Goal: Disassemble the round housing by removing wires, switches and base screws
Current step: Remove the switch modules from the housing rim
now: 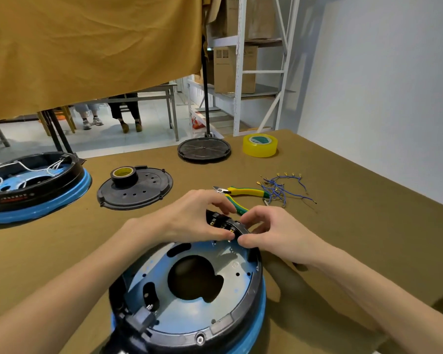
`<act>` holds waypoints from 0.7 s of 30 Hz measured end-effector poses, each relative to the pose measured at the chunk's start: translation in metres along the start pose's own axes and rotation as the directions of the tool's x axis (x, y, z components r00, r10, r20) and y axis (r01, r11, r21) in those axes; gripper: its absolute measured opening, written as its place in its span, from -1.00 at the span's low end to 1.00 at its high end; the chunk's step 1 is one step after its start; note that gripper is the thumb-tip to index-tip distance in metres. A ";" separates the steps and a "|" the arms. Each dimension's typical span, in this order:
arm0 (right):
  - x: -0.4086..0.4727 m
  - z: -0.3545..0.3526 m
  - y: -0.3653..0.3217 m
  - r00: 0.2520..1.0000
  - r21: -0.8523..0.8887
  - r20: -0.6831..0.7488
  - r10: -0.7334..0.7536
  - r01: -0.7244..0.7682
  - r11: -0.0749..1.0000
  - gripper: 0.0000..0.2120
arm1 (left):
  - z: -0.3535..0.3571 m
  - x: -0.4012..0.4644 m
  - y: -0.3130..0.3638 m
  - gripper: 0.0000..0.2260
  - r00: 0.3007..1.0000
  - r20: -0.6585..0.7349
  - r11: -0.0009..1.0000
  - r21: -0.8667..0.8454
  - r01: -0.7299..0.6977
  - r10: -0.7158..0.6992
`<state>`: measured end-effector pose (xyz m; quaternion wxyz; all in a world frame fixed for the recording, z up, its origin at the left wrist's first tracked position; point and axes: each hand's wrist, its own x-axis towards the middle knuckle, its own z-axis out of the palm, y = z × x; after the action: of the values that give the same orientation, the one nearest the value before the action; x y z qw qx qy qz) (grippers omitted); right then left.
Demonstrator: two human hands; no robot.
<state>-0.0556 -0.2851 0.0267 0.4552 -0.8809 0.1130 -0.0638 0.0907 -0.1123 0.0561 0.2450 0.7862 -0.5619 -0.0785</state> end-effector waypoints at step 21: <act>-0.028 0.043 -0.006 0.990 0.431 -0.074 0.121 -0.077 0.899 -0.80 | 0.028 -0.063 0.048 -0.38 0.926 0.045 0.927 0.011 0.376 -0.376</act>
<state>-0.0727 -0.2404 0.0060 0.6332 -0.7489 0.1634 -0.1074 0.0162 -0.0743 0.0452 0.2114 0.8775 -0.4066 -0.1414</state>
